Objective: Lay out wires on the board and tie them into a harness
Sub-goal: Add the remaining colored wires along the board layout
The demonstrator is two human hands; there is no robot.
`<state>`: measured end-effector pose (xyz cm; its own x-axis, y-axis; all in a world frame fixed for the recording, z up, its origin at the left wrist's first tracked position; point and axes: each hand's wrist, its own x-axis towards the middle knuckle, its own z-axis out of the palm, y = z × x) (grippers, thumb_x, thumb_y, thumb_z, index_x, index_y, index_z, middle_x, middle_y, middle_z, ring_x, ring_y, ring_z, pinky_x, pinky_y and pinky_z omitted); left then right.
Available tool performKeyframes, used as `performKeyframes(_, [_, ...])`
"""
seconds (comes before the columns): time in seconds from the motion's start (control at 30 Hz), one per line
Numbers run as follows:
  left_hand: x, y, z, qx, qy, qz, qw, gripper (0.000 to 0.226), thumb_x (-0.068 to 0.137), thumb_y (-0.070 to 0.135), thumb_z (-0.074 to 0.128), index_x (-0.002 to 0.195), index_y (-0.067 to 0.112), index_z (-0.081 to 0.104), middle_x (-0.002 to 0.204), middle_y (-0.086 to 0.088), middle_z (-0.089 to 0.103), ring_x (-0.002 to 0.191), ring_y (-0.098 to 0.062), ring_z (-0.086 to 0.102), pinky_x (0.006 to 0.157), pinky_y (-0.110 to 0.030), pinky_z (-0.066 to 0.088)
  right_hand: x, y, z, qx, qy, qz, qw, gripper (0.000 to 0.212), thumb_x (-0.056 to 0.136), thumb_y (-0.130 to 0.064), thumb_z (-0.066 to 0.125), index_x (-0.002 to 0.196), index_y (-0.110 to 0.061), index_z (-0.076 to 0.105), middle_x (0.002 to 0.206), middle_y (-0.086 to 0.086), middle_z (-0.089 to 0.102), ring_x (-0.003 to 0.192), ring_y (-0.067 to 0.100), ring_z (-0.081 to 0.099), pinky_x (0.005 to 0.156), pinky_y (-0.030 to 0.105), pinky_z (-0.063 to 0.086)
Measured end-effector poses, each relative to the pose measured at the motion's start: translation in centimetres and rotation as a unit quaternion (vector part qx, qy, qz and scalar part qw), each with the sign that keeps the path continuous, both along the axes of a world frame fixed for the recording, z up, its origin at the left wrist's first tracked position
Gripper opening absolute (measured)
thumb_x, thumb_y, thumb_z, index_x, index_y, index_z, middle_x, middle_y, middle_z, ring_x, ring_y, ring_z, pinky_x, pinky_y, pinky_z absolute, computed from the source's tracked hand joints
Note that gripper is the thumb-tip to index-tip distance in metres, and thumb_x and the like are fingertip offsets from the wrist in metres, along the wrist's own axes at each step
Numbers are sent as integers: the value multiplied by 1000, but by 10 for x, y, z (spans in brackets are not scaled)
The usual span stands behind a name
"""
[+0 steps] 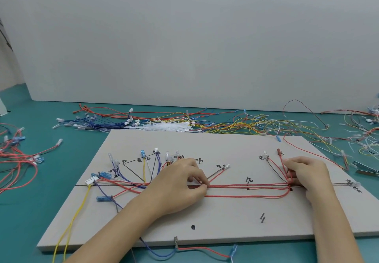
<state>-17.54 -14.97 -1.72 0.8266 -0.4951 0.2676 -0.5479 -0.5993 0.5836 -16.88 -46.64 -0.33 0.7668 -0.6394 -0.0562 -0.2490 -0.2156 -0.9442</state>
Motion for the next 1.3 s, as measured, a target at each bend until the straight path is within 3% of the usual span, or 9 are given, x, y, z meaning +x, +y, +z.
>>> performKeyframes(0.2, [-1,0,0,2,-2,3,1000,18,82,39,56,89,37,73,89,19,55,90,3,50,81,-22,45,-3,1,2,56,0,-10,998,6,85,-2,69,81,1,65,67,14,55,53,25,48,33,16,45])
performKeyframes(0.4, [-2,0,1,0,2,3,1000,17,83,38,57,90,37,73,90,19,55,90,2,50,82,-23,45,0,1,1,42,25,-42,998,7,85,-4,69,84,2,67,66,16,57,50,26,52,55,31,50])
performKeyframes(0.6, [-2,0,0,-2,1,5,1000,18,82,40,56,90,38,73,90,17,55,91,2,50,79,-18,41,3,1,-4,5,30,-74,997,17,85,-7,68,70,-1,64,61,15,62,49,27,58,63,37,53])
performKeyframes(0.73, [-2,0,0,0,1,9,1000,20,80,42,54,90,39,72,89,19,54,90,3,50,79,-20,43,4,2,-5,-24,51,-87,995,15,79,-12,72,67,-4,68,62,16,68,71,37,69,85,50,55])
performKeyframes(0.9, [-3,0,1,-3,7,8,1000,22,79,44,53,90,40,72,90,18,55,91,2,51,82,-25,46,2,3,-7,-94,62,-100,989,19,74,-20,74,61,-7,70,61,14,68,75,39,67,80,46,56])
performKeyframes(1.0, [-2,0,1,-4,9,8,1000,21,80,42,54,90,40,72,89,16,56,91,1,51,84,-28,46,2,6,-9,-146,60,-95,983,25,79,-27,71,61,-10,69,63,10,64,71,37,59,65,33,46])
performKeyframes(1.07, [-2,0,2,-5,14,7,1000,22,79,43,53,89,40,73,89,16,56,91,1,51,84,-28,46,2,5,-11,-175,64,-84,979,24,83,-27,69,64,-12,69,69,9,64,75,37,55,66,31,39])
performKeyframes(1.2, [-2,1,2,1,12,7,1000,24,80,44,52,91,40,73,88,18,55,93,0,50,84,-28,45,3,3,-12,-211,54,-67,974,19,86,-16,65,71,-6,71,78,17,68,77,36,54,68,33,39])
performKeyframes(1.3, [-1,2,1,6,8,7,1000,23,81,40,54,92,42,73,88,19,54,94,0,49,83,-25,44,3,4,-12,-220,48,-72,972,10,85,-15,65,77,-10,70,82,11,67,82,32,55,74,34,42])
